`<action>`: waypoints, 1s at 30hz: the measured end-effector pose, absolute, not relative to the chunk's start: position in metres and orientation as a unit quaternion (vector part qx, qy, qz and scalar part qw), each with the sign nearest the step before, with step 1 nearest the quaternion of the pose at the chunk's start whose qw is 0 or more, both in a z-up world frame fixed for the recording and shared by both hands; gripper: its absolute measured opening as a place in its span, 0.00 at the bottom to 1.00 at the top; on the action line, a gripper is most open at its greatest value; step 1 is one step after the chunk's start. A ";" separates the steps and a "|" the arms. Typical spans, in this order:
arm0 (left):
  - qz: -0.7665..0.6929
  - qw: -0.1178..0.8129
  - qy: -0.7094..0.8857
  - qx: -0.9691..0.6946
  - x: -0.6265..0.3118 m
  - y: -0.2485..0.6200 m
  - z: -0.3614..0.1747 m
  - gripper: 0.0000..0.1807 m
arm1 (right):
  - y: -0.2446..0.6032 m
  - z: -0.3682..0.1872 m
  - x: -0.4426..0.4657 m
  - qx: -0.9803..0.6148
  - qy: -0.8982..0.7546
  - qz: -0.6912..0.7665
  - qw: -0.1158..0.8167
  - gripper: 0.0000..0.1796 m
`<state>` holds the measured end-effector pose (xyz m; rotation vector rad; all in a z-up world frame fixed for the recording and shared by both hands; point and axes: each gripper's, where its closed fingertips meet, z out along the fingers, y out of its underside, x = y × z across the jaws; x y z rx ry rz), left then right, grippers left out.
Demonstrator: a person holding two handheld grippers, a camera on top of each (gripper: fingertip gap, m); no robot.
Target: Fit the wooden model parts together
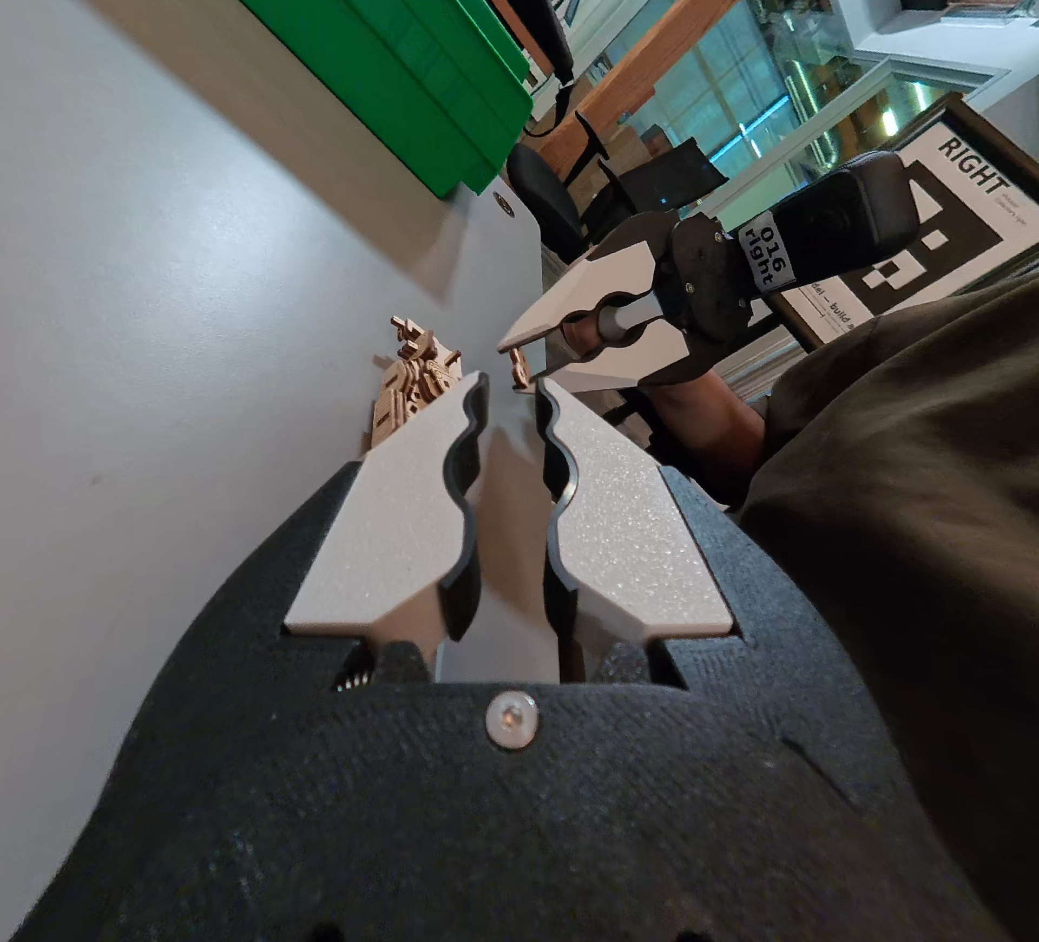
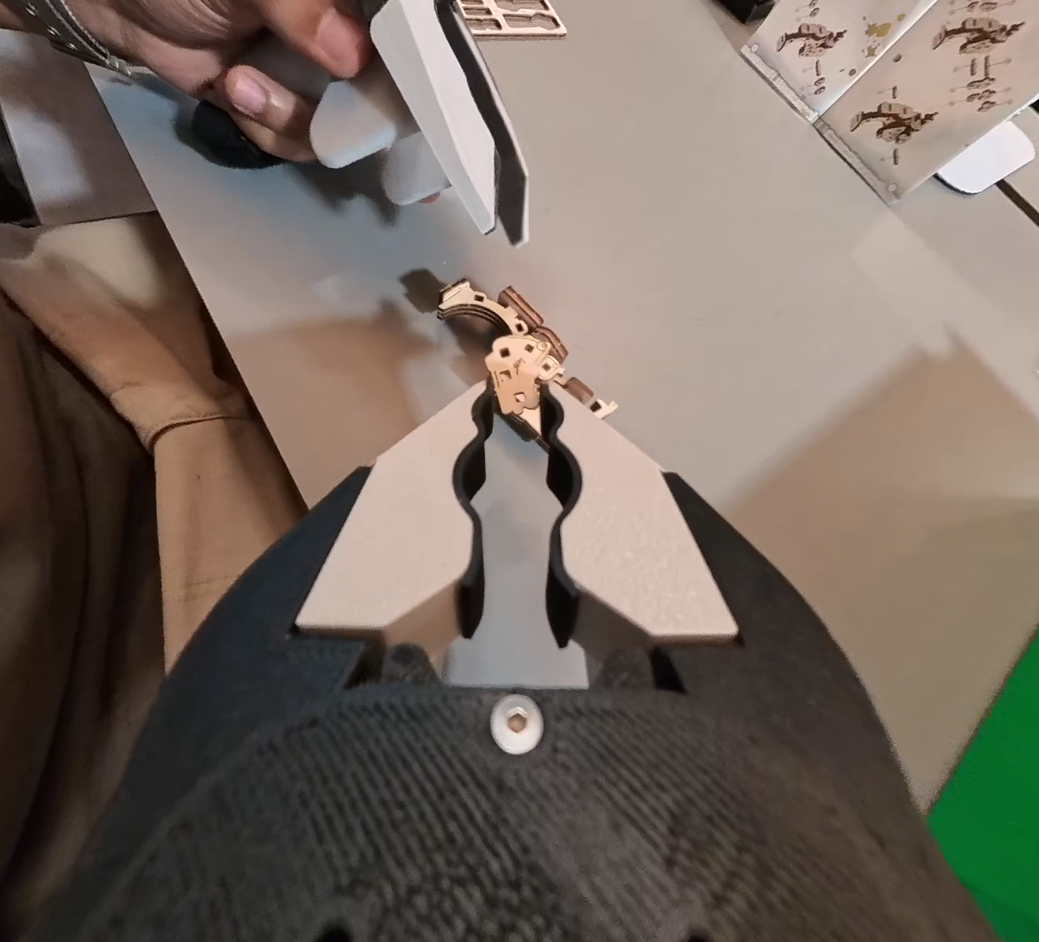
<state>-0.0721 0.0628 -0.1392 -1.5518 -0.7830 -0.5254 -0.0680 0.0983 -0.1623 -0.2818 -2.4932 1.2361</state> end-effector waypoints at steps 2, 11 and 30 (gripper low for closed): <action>-0.204 0.621 -0.347 -0.672 -0.078 0.061 -0.139 0.16 | 0.097 -0.161 -0.067 -0.101 -0.877 0.440 0.167 0.08; -0.202 0.655 -0.353 -0.637 -0.082 0.058 -0.118 0.00 | 0.098 -0.159 -0.066 -0.113 -0.871 0.452 0.154 0.08; 0.096 0.585 -0.436 -0.677 -0.123 0.027 -0.141 0.00 | 0.092 -0.127 -0.073 -0.102 -0.831 0.513 0.189 0.08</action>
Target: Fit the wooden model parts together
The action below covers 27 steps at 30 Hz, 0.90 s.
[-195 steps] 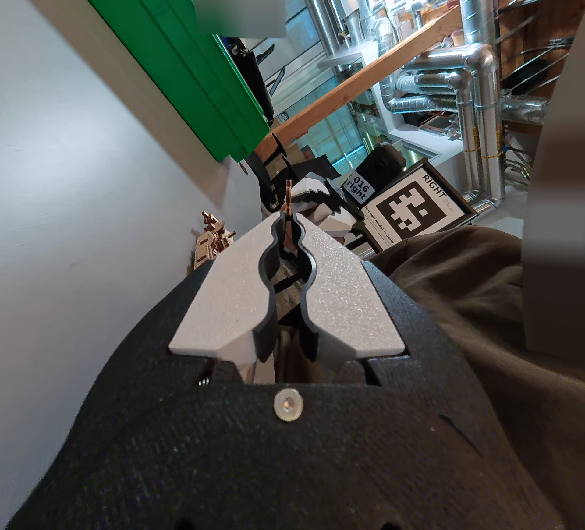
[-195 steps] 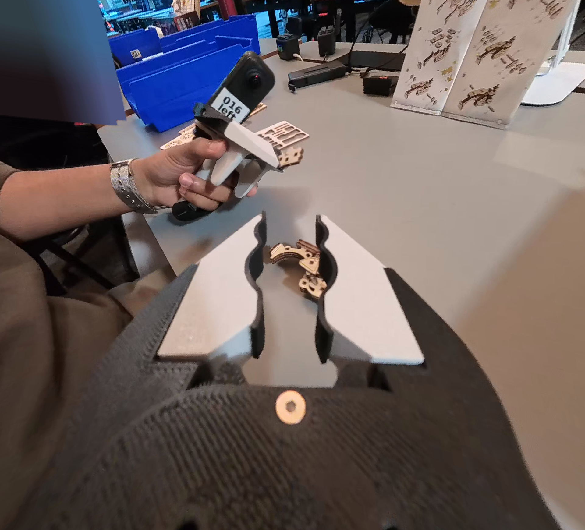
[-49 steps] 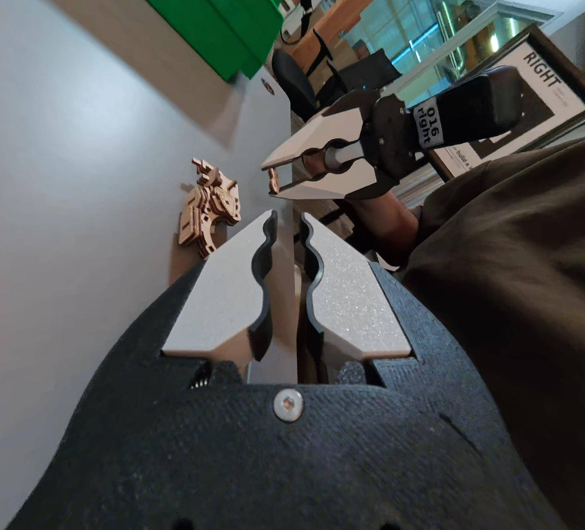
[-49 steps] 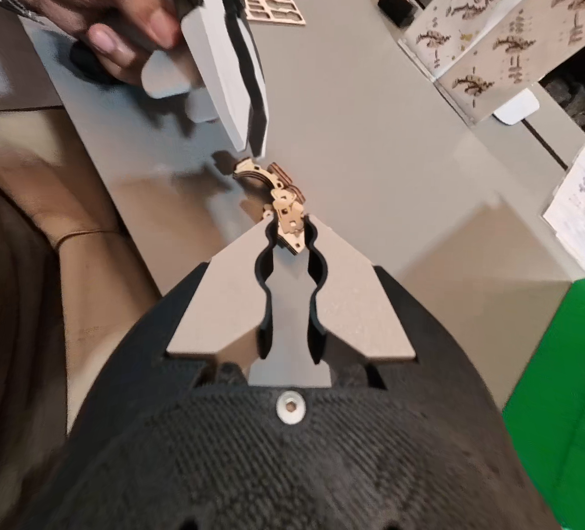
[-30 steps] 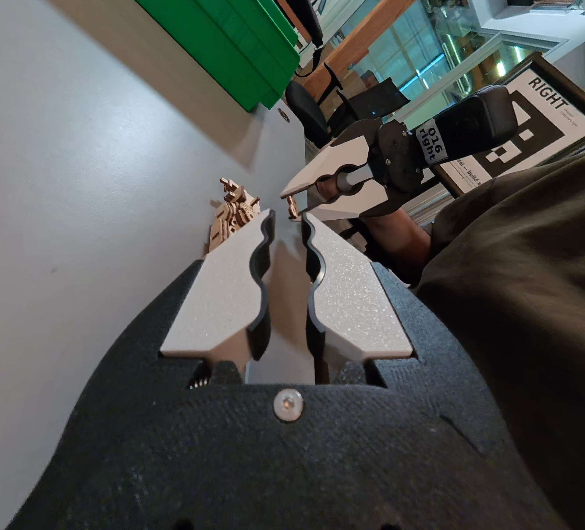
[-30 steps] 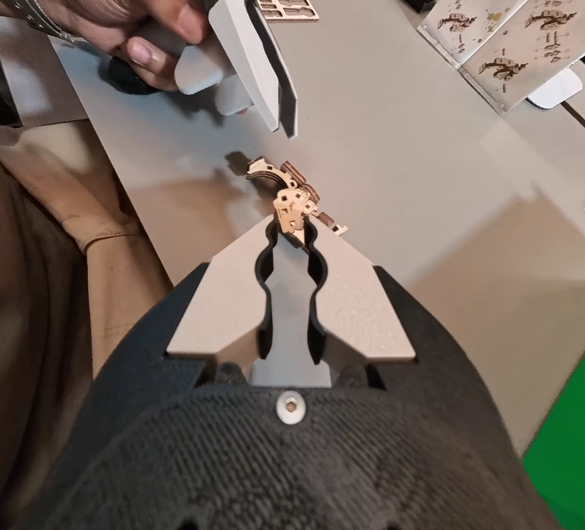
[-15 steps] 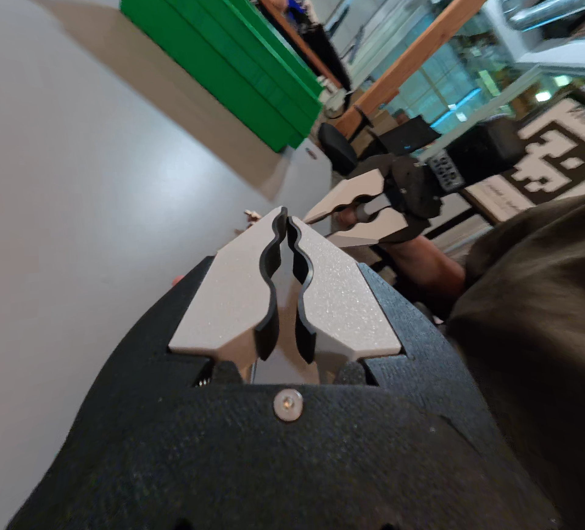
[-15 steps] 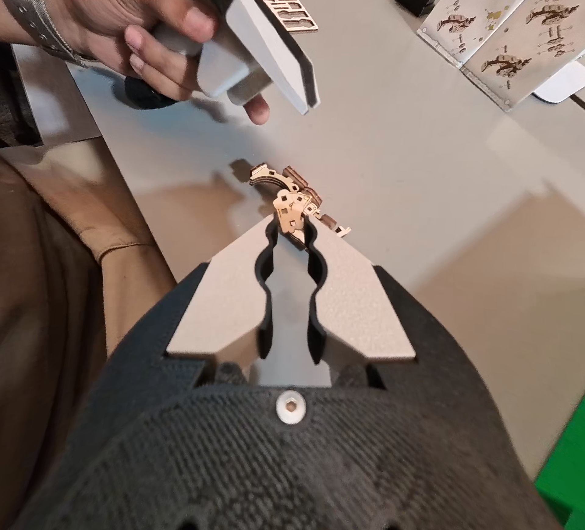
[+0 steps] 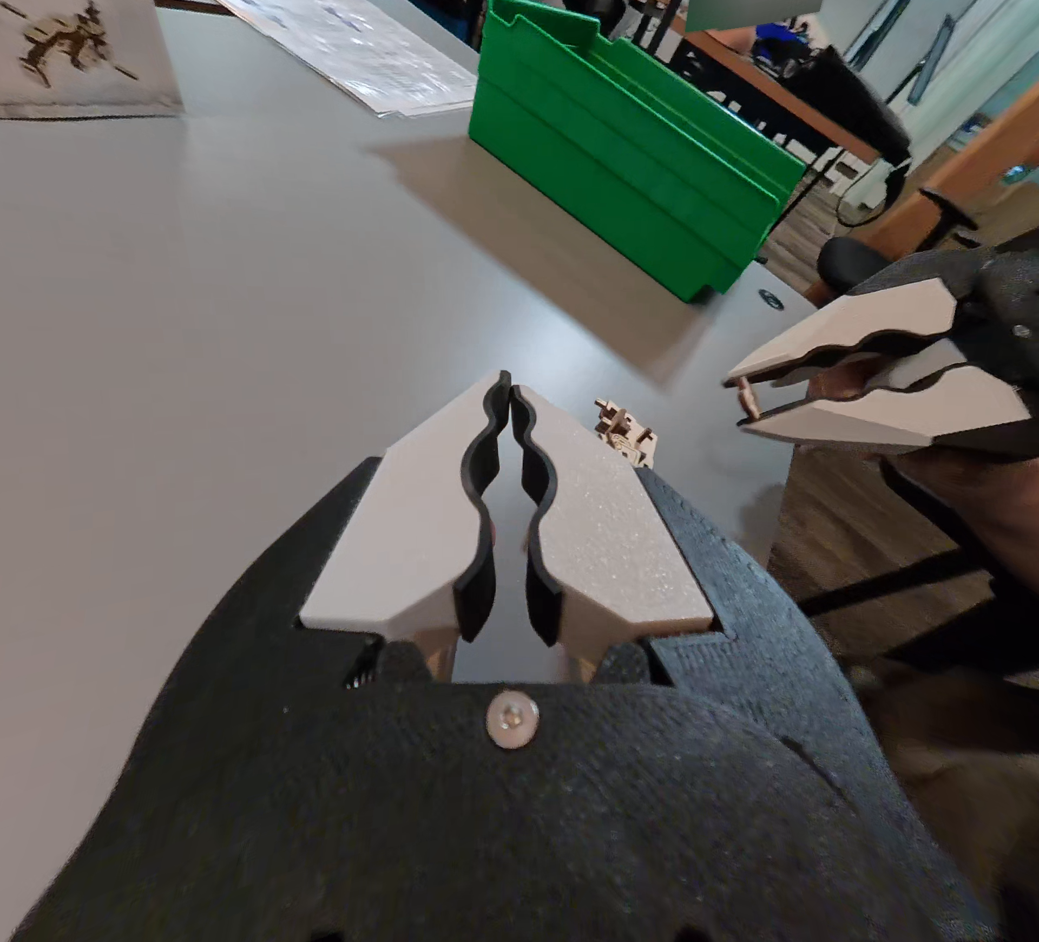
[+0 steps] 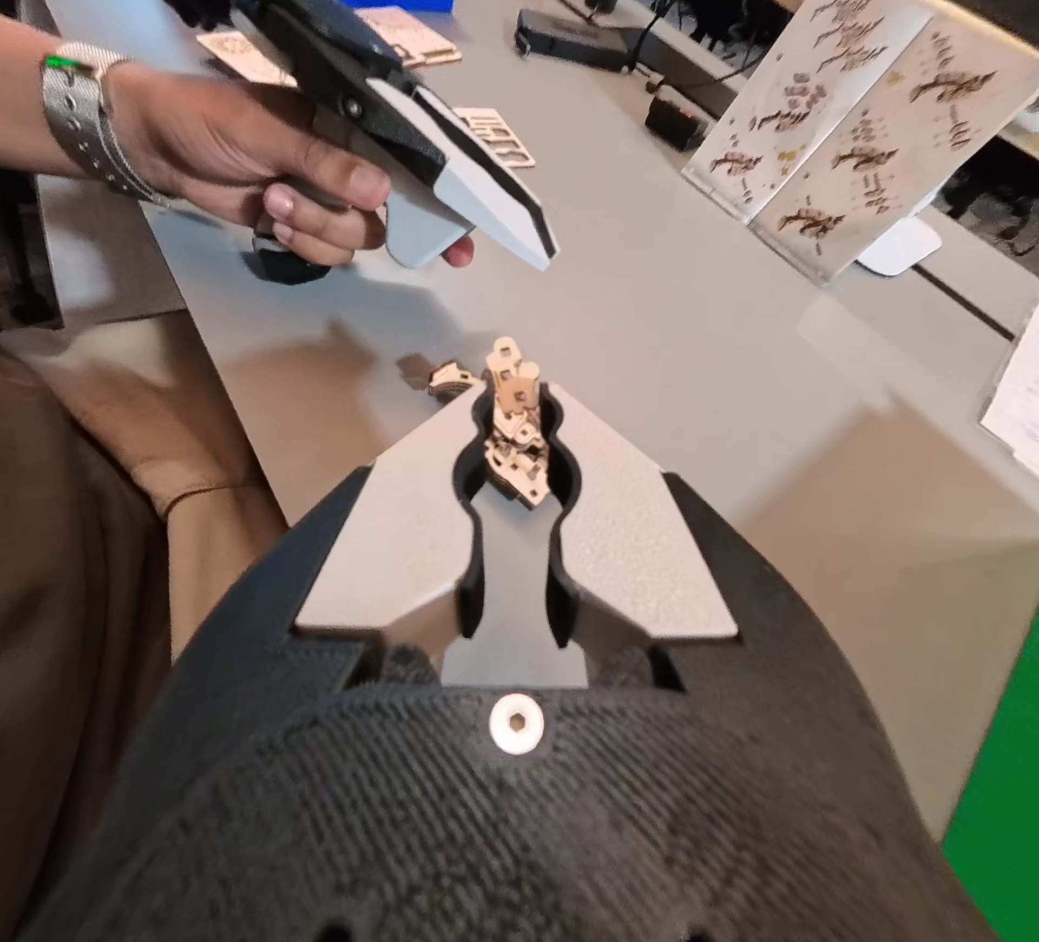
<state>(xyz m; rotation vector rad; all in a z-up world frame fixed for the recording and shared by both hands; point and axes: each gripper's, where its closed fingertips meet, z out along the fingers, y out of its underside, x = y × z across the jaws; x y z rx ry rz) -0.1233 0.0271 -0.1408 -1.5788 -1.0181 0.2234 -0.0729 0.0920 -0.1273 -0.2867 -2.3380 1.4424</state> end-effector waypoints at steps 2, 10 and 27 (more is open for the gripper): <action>0.089 0.588 -0.445 -0.669 -0.123 0.026 -0.140 0.00 | 0.093 -0.123 -0.075 -0.109 -0.824 0.523 0.189 0.08; 0.046 0.579 -0.451 -0.678 -0.116 0.029 -0.140 0.01 | 0.099 -0.118 -0.081 -0.144 -0.809 0.544 0.171 0.08; 0.032 0.612 -0.366 -0.700 -0.114 0.060 -0.132 0.29 | 0.126 -0.122 -0.078 -0.193 -0.801 0.539 0.177 0.08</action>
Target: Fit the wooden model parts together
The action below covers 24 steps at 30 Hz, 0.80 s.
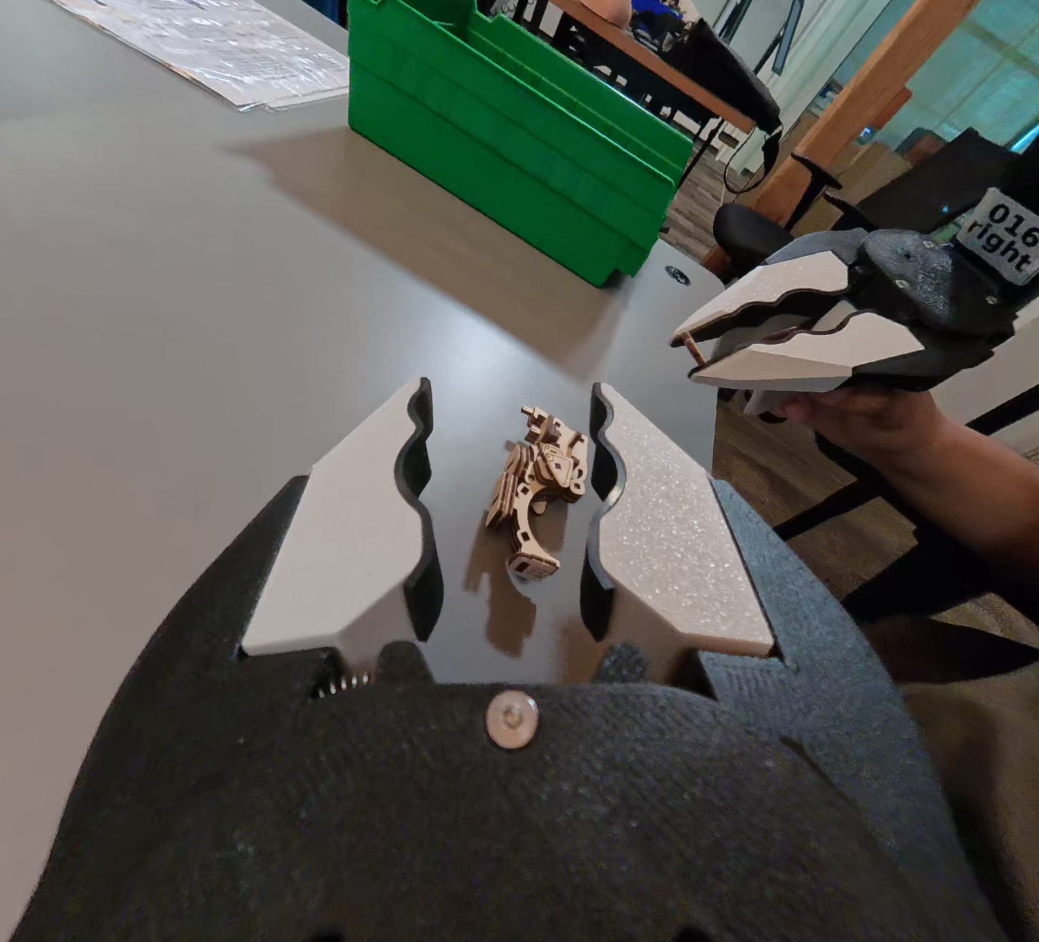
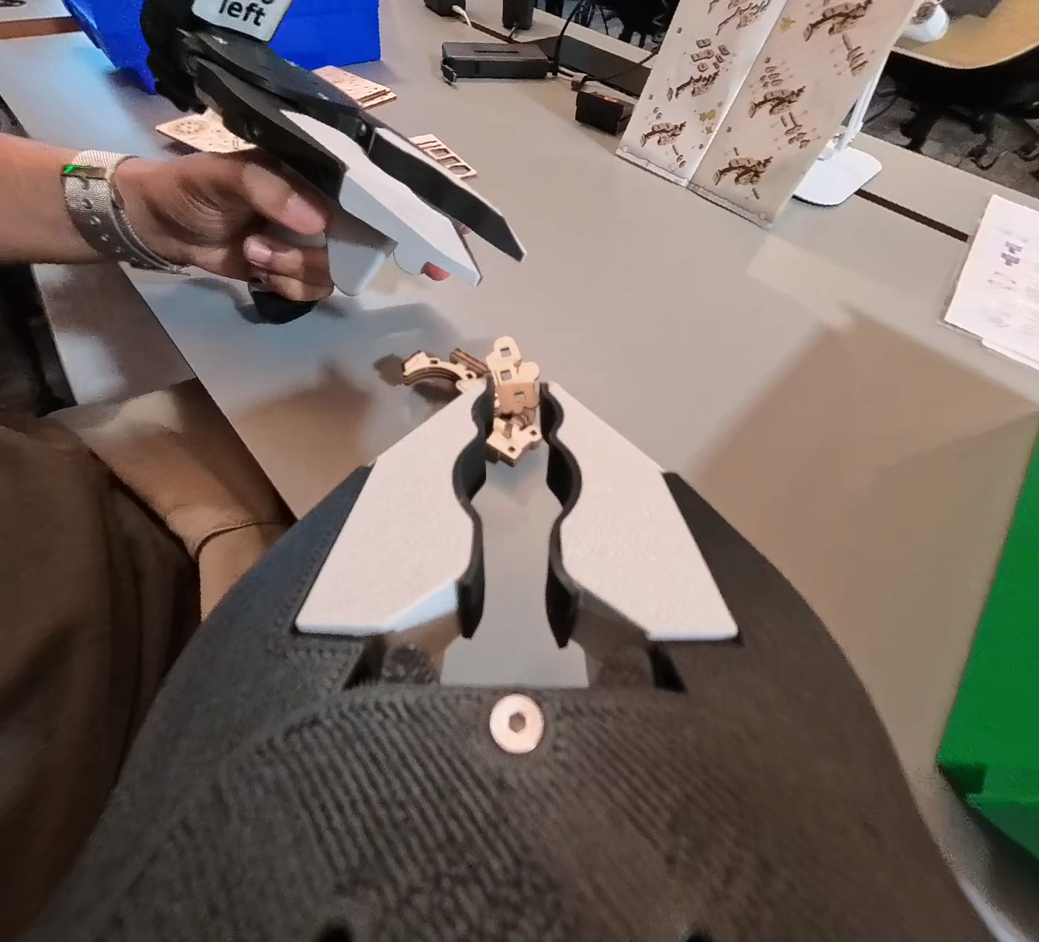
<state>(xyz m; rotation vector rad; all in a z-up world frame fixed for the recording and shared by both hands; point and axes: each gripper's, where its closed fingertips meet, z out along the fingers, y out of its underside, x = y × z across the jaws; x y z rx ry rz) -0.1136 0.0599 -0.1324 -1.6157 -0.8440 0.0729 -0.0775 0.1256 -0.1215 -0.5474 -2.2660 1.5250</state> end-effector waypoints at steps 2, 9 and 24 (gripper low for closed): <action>0.033 0.611 -0.364 -0.702 -0.116 0.064 -0.132 0.28 | 0.130 -0.122 -0.076 -0.200 -0.799 0.538 0.178 0.08; 0.017 0.603 -0.365 -0.709 -0.121 0.073 -0.138 0.24 | 0.138 -0.123 -0.071 -0.209 -0.798 0.535 0.180 0.08; 0.030 0.512 -0.339 -0.789 -0.103 0.082 -0.170 0.21 | 0.129 -0.142 -0.067 -0.212 -0.819 0.514 0.140 0.08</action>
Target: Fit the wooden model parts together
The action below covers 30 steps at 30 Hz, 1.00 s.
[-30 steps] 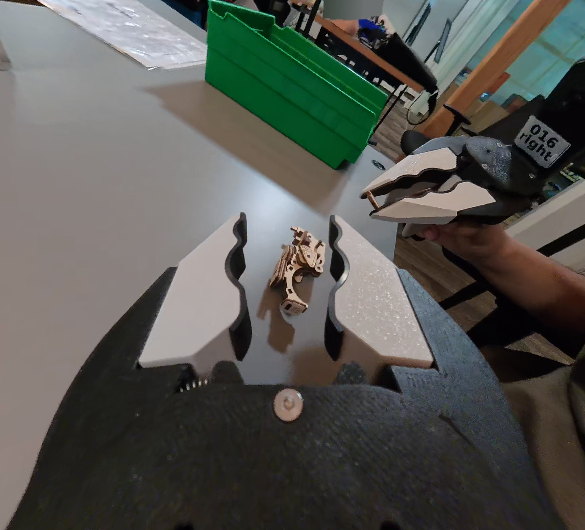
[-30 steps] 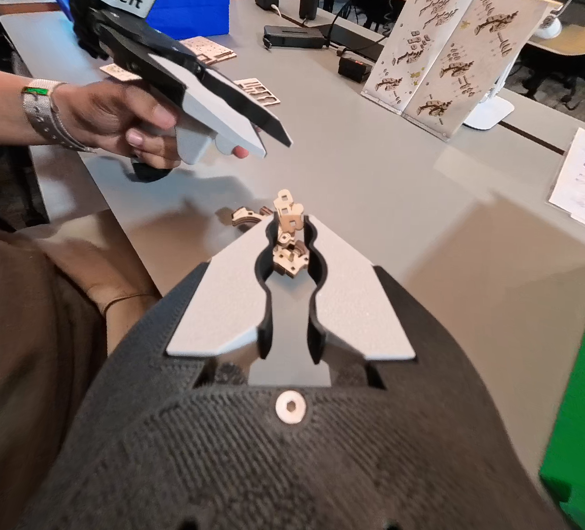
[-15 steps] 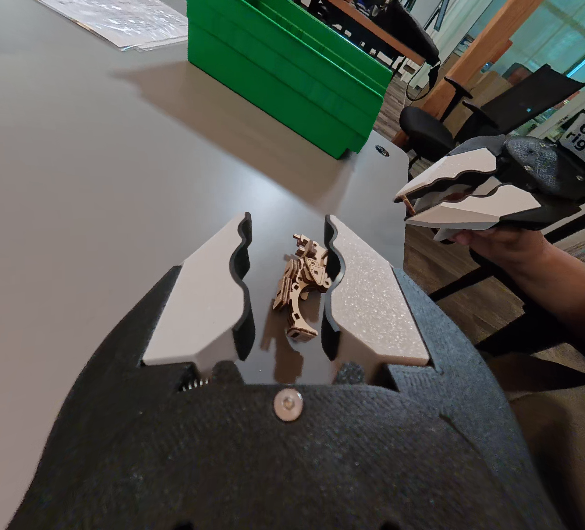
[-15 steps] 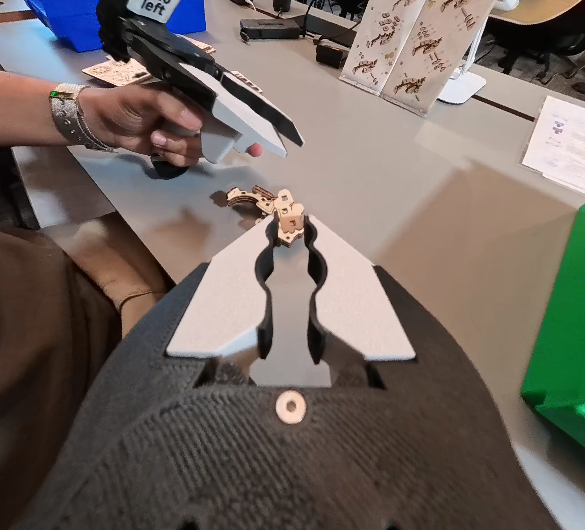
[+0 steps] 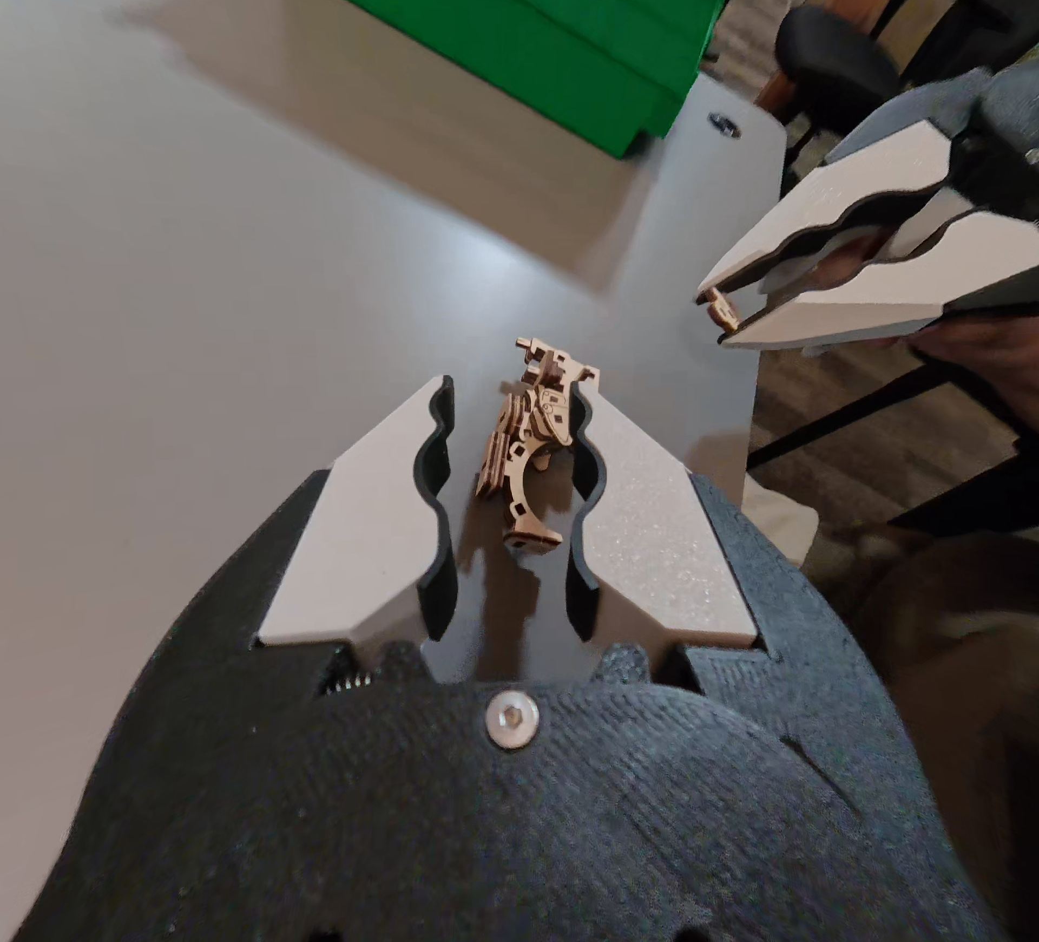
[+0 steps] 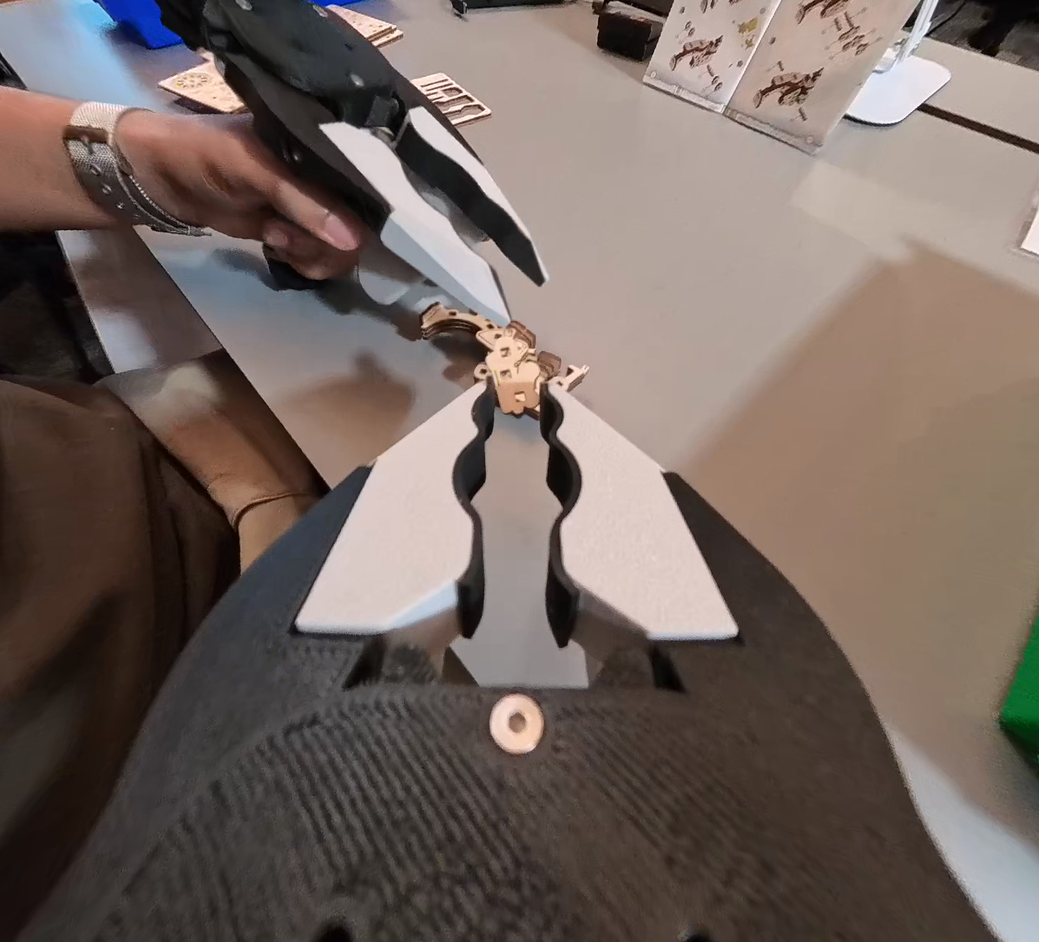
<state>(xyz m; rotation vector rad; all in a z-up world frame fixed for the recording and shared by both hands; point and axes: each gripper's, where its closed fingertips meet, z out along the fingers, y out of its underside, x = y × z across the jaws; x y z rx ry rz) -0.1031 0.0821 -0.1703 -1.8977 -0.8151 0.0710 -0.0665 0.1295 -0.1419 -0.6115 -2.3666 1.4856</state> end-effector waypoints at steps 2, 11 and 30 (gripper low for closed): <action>0.034 0.503 -0.334 -0.797 -0.101 0.083 -0.173 0.22 | 0.128 -0.144 -0.066 -0.212 -0.822 0.511 0.136 0.08; -0.006 0.470 -0.329 -0.819 -0.088 0.084 -0.186 0.30 | 0.151 -0.198 -0.079 -0.301 -0.860 0.404 0.082 0.08; -0.077 0.466 -0.315 -0.823 -0.074 0.088 -0.191 0.16 | 0.134 -0.177 -0.077 -0.304 -0.825 0.474 0.042 0.28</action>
